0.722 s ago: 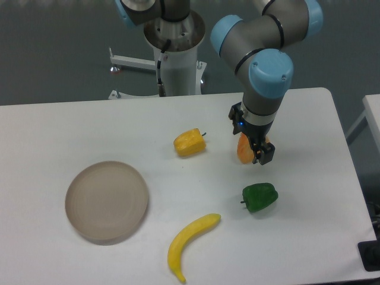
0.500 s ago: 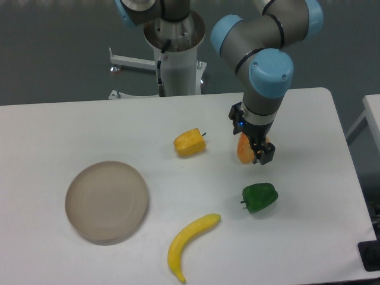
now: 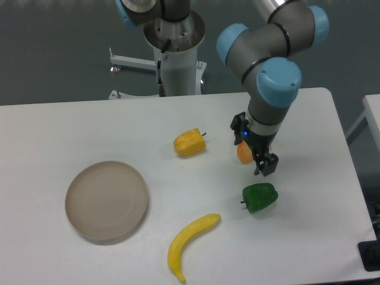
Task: Pick up the green pepper from the table
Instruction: 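Lower the gripper down onto the green bell pepper, then close the gripper around the green bell pepper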
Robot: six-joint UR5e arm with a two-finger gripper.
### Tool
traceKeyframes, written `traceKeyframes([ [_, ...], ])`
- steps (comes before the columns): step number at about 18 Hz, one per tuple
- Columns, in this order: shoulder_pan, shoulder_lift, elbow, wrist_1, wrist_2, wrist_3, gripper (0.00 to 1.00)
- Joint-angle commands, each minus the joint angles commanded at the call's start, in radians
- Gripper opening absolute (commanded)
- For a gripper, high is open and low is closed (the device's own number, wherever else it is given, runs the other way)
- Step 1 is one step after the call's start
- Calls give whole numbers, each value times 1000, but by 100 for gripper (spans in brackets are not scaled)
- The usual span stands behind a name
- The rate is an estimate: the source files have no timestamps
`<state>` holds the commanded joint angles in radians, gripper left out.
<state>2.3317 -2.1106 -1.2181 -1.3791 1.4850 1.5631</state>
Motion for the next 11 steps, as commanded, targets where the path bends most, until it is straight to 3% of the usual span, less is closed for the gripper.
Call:
traceKeyframes([
  [5, -12, -80, 14, 104, -19, 35, 100],
  [11, 15, -110, 17, 118, -5, 117, 100],
])
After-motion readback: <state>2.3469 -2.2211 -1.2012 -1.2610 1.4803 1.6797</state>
